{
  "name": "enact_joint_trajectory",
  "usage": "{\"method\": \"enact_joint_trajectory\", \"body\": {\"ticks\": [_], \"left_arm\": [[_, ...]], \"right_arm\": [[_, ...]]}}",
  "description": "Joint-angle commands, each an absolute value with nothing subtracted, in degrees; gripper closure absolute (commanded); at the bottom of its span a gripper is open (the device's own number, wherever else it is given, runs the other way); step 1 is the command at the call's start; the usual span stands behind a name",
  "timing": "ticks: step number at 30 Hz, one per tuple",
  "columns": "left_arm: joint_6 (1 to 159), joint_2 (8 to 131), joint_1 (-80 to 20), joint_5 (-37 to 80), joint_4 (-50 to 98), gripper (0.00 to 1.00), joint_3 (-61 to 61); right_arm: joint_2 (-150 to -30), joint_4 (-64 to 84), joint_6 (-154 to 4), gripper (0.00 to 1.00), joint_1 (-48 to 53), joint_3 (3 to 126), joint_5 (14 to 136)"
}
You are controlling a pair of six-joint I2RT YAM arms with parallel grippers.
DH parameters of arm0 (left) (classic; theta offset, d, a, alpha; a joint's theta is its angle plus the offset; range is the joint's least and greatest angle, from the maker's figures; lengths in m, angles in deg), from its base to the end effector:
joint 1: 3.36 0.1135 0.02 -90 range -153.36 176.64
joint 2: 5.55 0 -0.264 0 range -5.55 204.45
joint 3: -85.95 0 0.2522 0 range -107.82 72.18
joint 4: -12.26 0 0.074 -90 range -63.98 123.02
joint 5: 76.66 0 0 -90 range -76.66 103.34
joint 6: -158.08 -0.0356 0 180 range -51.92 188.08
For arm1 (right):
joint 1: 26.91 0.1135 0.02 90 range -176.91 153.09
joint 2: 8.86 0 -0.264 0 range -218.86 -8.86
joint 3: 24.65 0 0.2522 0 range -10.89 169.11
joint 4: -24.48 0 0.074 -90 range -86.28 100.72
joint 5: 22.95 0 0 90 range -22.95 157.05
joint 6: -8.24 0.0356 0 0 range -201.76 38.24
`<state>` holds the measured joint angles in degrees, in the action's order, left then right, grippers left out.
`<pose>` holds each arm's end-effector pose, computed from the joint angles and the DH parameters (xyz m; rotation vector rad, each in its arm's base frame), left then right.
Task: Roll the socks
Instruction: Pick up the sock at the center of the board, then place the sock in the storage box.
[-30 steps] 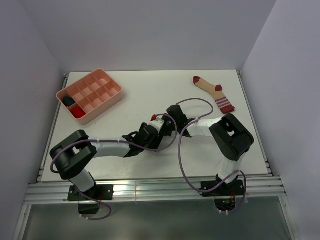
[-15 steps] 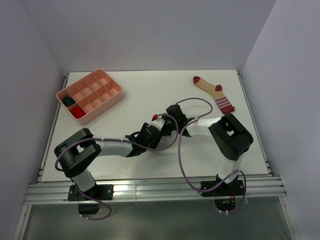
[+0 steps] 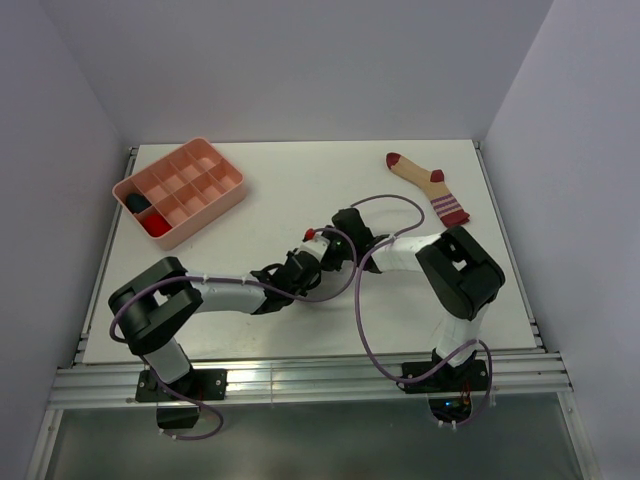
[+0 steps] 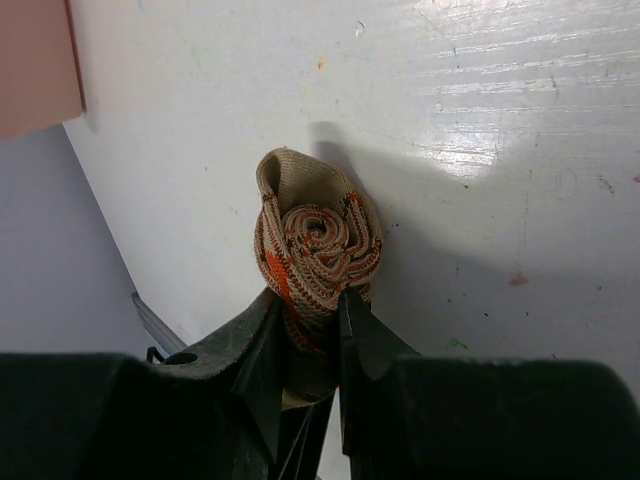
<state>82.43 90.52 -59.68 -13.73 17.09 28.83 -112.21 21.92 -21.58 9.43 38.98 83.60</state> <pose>0.1911 -0.2576 0.1443 0.5835 2.1595 -0.1122 0.2799 0.2185 0.1365 0.3696 2.5525 1.0987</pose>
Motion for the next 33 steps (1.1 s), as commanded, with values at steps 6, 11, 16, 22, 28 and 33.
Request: {"method": "enact_joint_trajectory", "body": {"ticks": [6, 11, 16, 22, 28, 33], "left_arm": [[86.5, 87.0, -59.1, -11.3, 16.4, 0.99, 30.7], [89.4, 81.5, -57.2, -10.5, 18.7, 0.99, 31.1], [92.3, 75.5, -54.4, -9.9, 21.8, 0.99, 30.3], [97.0, 69.3, -49.2, -12.7, 30.5, 0.99, 25.2], [98.3, 65.4, -42.6, -20.5, 36.1, 0.99, 17.3], [98.9, 65.3, -32.2, -20.7, 38.2, 0.99, 11.5]], "right_arm": [[-108.6, 13.5, -26.6, 0.65, 10.1, 42.0, 82.8], [-103.7, 7.7, -29.5, 0.33, 8.7, 43.7, 79.4], [-96.0, 4.0, -31.7, 0.26, 3.6, 42.1, 78.4], [-84.1, -2.4, -37.5, 0.23, -6.3, 41.3, 78.3], [-74.0, -5.2, -45.9, 0.16, -12.9, 40.1, 80.9], [-68.6, -6.0, -48.4, 0.13, -15.5, 38.9, 81.5]]}}
